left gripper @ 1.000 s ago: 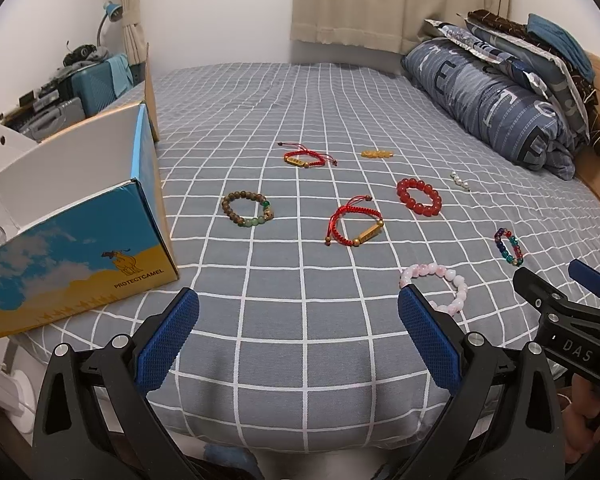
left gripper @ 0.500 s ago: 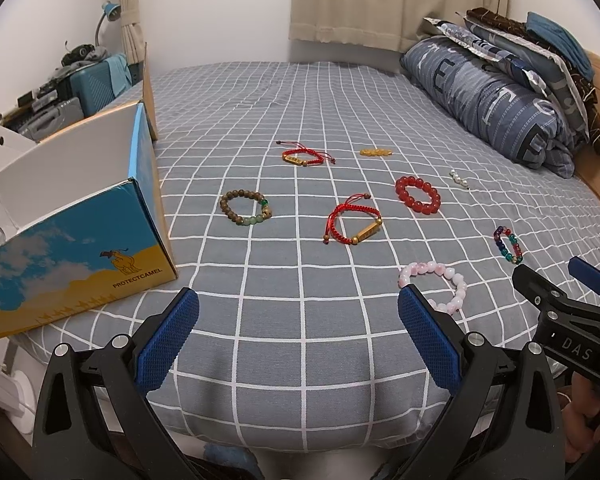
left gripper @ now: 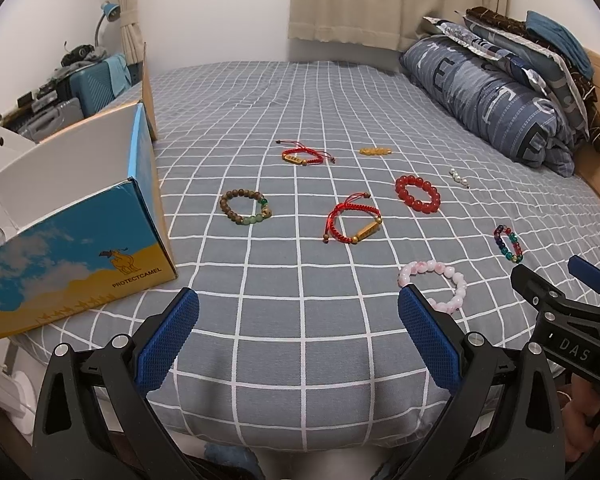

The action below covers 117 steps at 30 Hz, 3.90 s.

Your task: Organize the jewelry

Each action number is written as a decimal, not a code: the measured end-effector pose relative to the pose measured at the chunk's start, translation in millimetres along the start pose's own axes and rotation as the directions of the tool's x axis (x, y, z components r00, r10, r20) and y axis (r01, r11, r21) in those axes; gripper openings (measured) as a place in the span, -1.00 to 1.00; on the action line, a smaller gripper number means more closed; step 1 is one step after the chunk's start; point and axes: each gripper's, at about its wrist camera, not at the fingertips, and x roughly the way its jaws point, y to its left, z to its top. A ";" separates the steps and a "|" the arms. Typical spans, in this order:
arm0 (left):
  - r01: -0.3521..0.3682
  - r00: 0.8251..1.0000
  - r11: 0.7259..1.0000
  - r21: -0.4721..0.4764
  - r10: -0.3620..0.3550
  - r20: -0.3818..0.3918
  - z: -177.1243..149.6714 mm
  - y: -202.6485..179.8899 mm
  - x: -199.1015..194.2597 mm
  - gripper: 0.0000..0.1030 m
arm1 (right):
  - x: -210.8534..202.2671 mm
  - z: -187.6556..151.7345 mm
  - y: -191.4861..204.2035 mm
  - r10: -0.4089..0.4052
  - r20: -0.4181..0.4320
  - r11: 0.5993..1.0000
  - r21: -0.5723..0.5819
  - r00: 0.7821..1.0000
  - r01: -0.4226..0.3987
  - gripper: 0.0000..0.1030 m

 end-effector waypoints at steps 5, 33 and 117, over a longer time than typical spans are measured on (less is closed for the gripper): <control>-0.004 1.000 1.000 -0.002 0.004 -0.004 2.2 0.8 -0.8 0.89 | -1.9 1.0 0.4 0.001 0.006 1.000 -0.004 1.000 -0.001 0.86; -0.043 0.989 0.999 0.028 0.046 -0.138 123.9 0.9 94.1 0.89 | 75.3 146.0 14.3 0.022 -0.050 0.997 -0.067 0.998 -0.025 0.86; 0.009 0.986 0.998 -0.057 -0.018 -0.163 113.1 49.5 107.2 -0.86 | 123.9 134.8 20.3 0.087 -0.165 0.995 -0.037 0.982 -0.095 -0.75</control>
